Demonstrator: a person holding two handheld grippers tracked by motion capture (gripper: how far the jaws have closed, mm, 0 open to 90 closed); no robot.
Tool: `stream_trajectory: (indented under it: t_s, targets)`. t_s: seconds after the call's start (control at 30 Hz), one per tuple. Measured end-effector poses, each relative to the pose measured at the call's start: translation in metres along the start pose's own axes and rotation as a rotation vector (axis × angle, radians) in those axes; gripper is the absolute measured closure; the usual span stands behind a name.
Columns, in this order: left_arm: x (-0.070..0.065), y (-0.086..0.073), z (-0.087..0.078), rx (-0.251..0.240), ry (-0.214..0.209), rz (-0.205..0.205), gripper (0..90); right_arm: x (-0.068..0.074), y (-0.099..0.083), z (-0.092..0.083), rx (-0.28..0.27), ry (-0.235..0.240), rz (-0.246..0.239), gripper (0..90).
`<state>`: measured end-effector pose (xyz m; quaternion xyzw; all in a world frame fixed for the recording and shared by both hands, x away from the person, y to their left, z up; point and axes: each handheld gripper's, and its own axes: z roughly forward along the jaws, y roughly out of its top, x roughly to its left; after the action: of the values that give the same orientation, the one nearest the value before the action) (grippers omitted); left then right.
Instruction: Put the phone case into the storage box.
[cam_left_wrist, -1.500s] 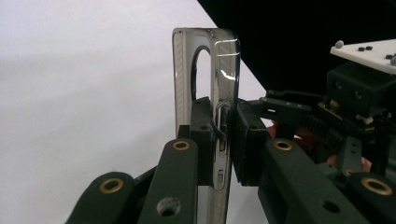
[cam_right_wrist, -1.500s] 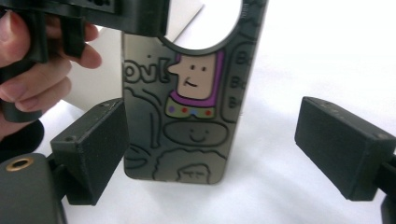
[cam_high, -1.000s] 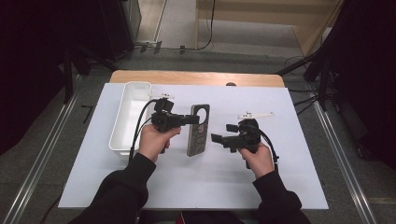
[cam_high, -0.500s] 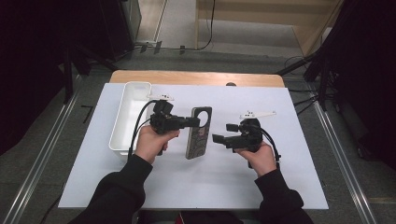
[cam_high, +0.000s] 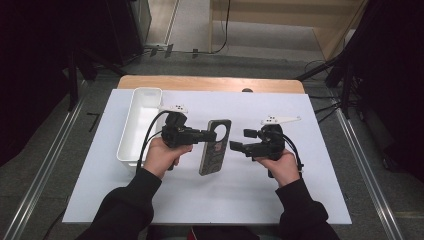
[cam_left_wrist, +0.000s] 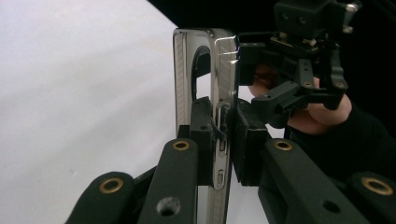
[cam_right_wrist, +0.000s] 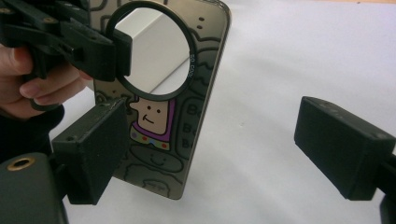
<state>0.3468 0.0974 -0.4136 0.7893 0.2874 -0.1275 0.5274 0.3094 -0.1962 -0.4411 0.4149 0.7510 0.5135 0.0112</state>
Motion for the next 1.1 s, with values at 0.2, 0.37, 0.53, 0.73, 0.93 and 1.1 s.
stream_trajectory:
  t_s: [0.2, 0.37, 0.53, 0.73, 0.93, 1.1]
  targets:
    - [-0.004, -0.004, 0.000, 0.005, -0.014, 0.045, 79.9, 0.003, 0.003, -0.001, -0.007, 0.013, -0.016, 9.6]
    - [-0.003, -0.009, 0.002, 0.012, -0.034, 0.038, 79.9, 0.006, 0.006, -0.002, -0.012, 0.016, -0.031, 9.6]
    - [-0.004, -0.011, 0.003, 0.016, -0.061, 0.059, 79.9, 0.004, 0.007, -0.002, -0.016, 0.014, -0.033, 9.7]
    - [-0.006, -0.013, 0.004, 0.022, -0.082, 0.072, 79.9, 0.004, 0.008, -0.001, -0.016, 0.014, -0.044, 15.5]
    - [-0.005, -0.016, 0.005, 0.023, -0.090, 0.084, 79.8, 0.005, 0.010, 0.001, -0.015, 0.016, -0.053, 16.9]
    - [-0.004, -0.017, 0.006, 0.021, -0.096, 0.084, 79.9, 0.005, 0.010, 0.005, -0.008, 0.016, -0.073, 21.7]
